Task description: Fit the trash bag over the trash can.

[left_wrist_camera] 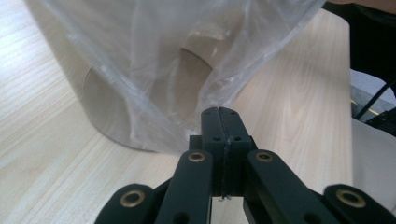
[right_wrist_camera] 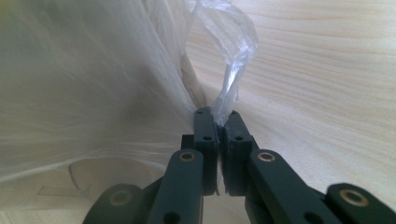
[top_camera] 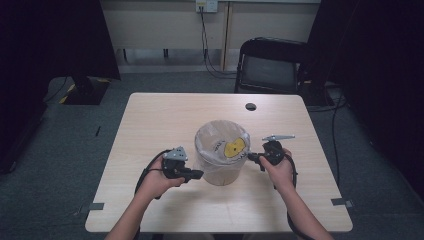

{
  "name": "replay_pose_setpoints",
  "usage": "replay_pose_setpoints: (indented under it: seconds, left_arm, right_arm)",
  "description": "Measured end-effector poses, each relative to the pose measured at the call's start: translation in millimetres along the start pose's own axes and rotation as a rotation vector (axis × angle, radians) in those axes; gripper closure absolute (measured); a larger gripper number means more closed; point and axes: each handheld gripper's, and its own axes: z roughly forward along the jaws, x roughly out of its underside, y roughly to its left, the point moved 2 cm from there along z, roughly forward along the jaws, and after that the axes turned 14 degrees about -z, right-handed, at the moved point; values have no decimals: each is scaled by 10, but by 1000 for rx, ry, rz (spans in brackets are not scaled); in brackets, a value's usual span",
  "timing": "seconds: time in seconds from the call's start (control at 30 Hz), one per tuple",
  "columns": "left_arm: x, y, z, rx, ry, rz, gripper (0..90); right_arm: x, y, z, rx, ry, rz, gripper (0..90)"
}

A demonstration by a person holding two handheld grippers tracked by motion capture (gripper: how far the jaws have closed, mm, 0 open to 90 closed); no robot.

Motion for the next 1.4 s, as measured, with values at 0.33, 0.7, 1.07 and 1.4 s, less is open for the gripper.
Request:
replay_pose_setpoints:
  seconds: [0.33, 0.7, 1.07, 1.4]
  left_arm:
    - [14, 68, 72, -58, 45, -3, 900]
    - [25, 74, 89, -77, 55, -3, 900]
    - [38, 4, -84, -10, -8, -41, 452]
    - [15, -25, -196, -52, -19, 29, 190]
  right_arm:
    - [-14, 58, -30, 9, 9, -20, 836]
    - [-40, 62, -156, 39, -4, -24, 659]
    - [-85, 46, -414, 69, -55, -12, 291]
    - [-226, 93, -624, 54, -55, -67, 181]
